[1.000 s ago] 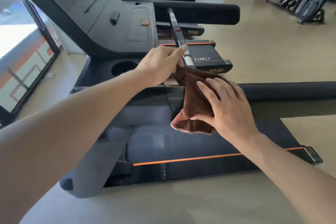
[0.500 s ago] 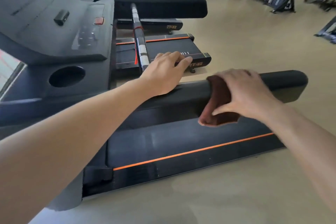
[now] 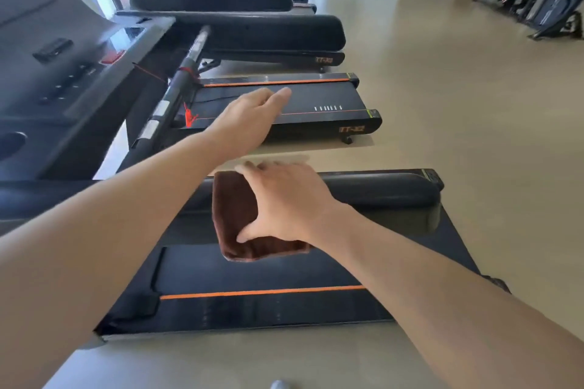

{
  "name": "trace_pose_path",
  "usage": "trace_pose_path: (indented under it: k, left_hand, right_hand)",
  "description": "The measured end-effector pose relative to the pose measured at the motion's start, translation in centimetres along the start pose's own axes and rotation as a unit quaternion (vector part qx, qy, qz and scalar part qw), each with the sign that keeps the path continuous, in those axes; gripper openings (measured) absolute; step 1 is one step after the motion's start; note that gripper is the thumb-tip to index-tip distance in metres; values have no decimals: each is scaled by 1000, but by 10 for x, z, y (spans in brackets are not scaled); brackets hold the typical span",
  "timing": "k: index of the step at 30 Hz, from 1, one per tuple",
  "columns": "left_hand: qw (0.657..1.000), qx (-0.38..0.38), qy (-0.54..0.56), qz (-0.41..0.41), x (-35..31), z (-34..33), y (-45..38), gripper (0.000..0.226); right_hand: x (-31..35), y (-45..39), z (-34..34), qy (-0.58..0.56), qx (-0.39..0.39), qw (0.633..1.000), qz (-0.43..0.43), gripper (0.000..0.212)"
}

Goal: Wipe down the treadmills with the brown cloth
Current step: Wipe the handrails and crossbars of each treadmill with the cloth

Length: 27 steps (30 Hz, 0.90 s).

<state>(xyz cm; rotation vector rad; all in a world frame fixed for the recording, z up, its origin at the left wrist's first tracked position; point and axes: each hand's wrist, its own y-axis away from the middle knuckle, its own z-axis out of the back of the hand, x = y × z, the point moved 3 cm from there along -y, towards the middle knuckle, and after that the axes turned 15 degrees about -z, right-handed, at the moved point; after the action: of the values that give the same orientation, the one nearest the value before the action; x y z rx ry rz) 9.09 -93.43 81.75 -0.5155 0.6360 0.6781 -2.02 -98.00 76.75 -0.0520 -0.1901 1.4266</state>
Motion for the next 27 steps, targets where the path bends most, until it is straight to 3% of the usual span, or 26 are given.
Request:
trace_pose_path:
  k: [8,18,21,23,25,27]
  left_hand:
    - [997,66,-6,42,-18,-49,-55,65]
    - [992,22,-27,120,-39,-91,-80,68]
    - [983,-66,-45,163,-42,-93,-67,68]
    - [963,-187,-69,183,-46,-89,-47,64]
    - [912,-341,-90,208,-50,-83,-13,46]
    - [835,-492,-90,228,-50,-78,30,30]
  right_hand:
    - [-85,4,13,-28,130,991,28,93]
    - [-196,39,30,-51,144,983,101,90]
    - [-219,48,26,-65,140,982,111,93]
    - [-228,52,20,-71,144,980,120,94]
    - [-227,52,17,-63,129,979,146,90]
    - [-217,52,20,-34,103,975,193,90]
